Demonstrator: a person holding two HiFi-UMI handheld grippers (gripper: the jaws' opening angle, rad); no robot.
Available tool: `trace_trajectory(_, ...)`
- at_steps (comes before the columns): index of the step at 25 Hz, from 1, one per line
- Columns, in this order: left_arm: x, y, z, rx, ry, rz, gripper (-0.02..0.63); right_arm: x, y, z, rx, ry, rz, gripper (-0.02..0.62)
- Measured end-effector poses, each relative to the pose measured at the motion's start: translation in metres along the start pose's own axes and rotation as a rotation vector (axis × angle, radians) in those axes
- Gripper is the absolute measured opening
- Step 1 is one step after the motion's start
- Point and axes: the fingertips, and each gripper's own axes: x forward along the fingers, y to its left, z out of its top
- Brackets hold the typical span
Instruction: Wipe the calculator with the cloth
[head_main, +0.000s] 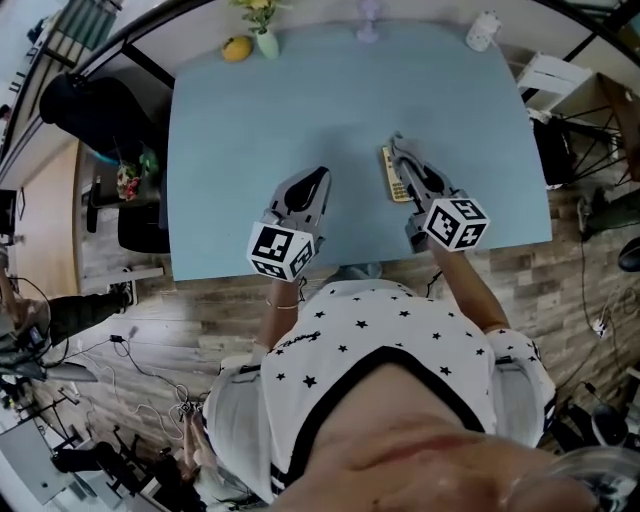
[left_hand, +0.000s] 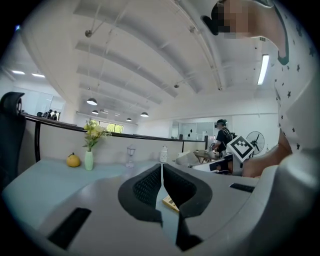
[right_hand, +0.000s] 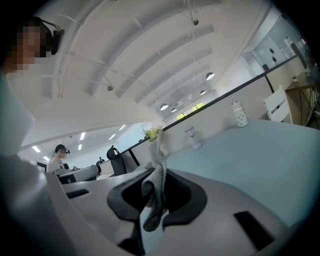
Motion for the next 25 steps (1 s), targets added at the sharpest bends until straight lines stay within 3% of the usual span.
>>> trace_trajectory(15,0.013,0.053,-0.028,-0.079,0.014,0.069,0.035,0.062,-0.059,-0.041,-0.097,0.229,-0.163,0.048)
trace_trajectory(25,0.022,0.062,-0.046,-0.131,0.030,0.077,0.035,0.078,-0.073,-0.085,-0.174,0.438,-0.188,0.048)
